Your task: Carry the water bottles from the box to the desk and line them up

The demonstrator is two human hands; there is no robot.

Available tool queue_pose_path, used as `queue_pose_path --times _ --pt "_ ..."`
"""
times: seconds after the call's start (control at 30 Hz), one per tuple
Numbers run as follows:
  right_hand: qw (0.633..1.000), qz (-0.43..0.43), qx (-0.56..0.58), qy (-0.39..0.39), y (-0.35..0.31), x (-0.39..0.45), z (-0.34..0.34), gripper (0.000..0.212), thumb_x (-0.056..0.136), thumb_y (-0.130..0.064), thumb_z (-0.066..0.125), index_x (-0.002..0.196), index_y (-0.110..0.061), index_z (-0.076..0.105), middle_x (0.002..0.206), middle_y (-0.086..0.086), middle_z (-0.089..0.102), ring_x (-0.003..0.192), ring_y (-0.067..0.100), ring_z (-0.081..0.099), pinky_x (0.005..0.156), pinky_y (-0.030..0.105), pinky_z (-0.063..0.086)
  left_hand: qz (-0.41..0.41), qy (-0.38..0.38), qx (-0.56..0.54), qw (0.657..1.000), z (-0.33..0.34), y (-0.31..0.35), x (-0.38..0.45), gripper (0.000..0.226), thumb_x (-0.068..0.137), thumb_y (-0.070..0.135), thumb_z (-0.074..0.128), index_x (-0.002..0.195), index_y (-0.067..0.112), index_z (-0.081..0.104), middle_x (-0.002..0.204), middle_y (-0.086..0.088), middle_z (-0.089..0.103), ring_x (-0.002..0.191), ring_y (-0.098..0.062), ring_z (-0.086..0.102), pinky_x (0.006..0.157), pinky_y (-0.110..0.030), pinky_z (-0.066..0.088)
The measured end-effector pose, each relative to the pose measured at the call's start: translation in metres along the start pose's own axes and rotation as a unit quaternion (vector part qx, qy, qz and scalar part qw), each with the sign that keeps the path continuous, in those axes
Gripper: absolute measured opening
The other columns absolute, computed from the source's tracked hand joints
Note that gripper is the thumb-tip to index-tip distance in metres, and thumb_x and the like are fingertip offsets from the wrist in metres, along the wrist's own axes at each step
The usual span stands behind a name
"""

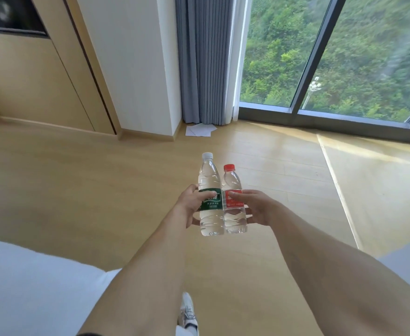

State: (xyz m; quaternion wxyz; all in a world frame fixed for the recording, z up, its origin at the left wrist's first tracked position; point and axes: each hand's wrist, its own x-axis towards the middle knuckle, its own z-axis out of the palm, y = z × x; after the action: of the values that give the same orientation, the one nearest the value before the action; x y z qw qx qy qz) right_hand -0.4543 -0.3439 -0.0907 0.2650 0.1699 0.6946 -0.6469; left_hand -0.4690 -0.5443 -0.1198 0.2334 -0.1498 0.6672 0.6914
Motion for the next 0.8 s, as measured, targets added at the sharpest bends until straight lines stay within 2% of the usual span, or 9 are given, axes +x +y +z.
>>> queue_pose_path --times 0.2,0.4,0.5,0.6,0.73,0.8 --pt "1.000 -0.002 -0.005 -0.009 -0.084 0.096 0.029 0.037 0.087 -0.030 0.076 0.118 -0.010 0.069 0.104 0.012 0.075 0.092 0.028 0.071 0.098 0.056 0.052 0.002 -0.002 -0.002 1.000 -0.061 0.071 0.090 0.039 0.083 0.025 0.079 0.116 0.025 0.057 0.106 -0.009 0.073 0.093 -0.026 0.070 0.070 -0.049 0.059" --pt "0.999 -0.012 -0.020 -0.042 -0.151 0.180 0.075 0.031 0.088 -0.030 0.076 0.114 -0.013 0.071 0.102 0.010 0.075 0.089 0.027 0.071 0.099 0.056 0.052 0.003 0.034 -0.009 0.999 -0.132 0.115 0.151 0.034 0.082 0.028 0.079 0.110 0.029 0.059 0.103 -0.008 0.074 0.089 -0.024 0.070 0.062 -0.044 0.059" --pt "0.997 -0.009 -0.042 -0.070 -0.179 0.225 0.104 0.029 0.089 -0.029 0.075 0.113 -0.012 0.071 0.102 0.011 0.075 0.090 0.027 0.071 0.098 0.055 0.053 0.002 0.069 -0.015 0.998 -0.173 0.129 0.177 0.046 0.082 0.029 0.079 0.120 0.026 0.055 0.109 -0.009 0.073 0.096 -0.026 0.070 0.071 -0.052 0.061" --pt "0.992 -0.005 -0.067 -0.109 -0.205 0.274 0.140 0.030 0.088 -0.030 0.076 0.111 -0.011 0.071 0.104 0.013 0.076 0.090 0.027 0.071 0.097 0.055 0.053 0.001 0.119 -0.033 0.992 -0.217 0.141 0.200 0.059 0.081 0.030 0.080 0.130 0.030 0.047 0.114 -0.010 0.070 0.101 -0.028 0.070 0.078 -0.059 0.059" --pt "0.982 -0.001 -0.098 -0.161 -0.245 0.343 0.196 0.033 0.085 -0.030 0.078 0.111 -0.012 0.072 0.096 0.011 0.077 0.081 0.024 0.072 0.093 0.053 0.053 -0.005 0.181 -0.068 0.981 -0.279 0.159 0.229 0.046 0.082 0.028 0.080 0.122 0.027 0.058 0.102 -0.003 0.073 0.083 -0.020 0.072 0.076 -0.059 0.060" --pt "0.974 -0.001 -0.114 -0.196 -0.267 0.378 0.224 0.034 0.083 -0.030 0.080 0.110 -0.012 0.071 0.093 0.009 0.077 0.077 0.022 0.072 0.093 0.053 0.053 -0.007 0.210 -0.079 0.974 -0.310 0.169 0.246 0.039 0.083 0.030 0.079 0.117 0.028 0.060 0.104 -0.004 0.073 0.086 -0.021 0.071 0.077 -0.056 0.060"
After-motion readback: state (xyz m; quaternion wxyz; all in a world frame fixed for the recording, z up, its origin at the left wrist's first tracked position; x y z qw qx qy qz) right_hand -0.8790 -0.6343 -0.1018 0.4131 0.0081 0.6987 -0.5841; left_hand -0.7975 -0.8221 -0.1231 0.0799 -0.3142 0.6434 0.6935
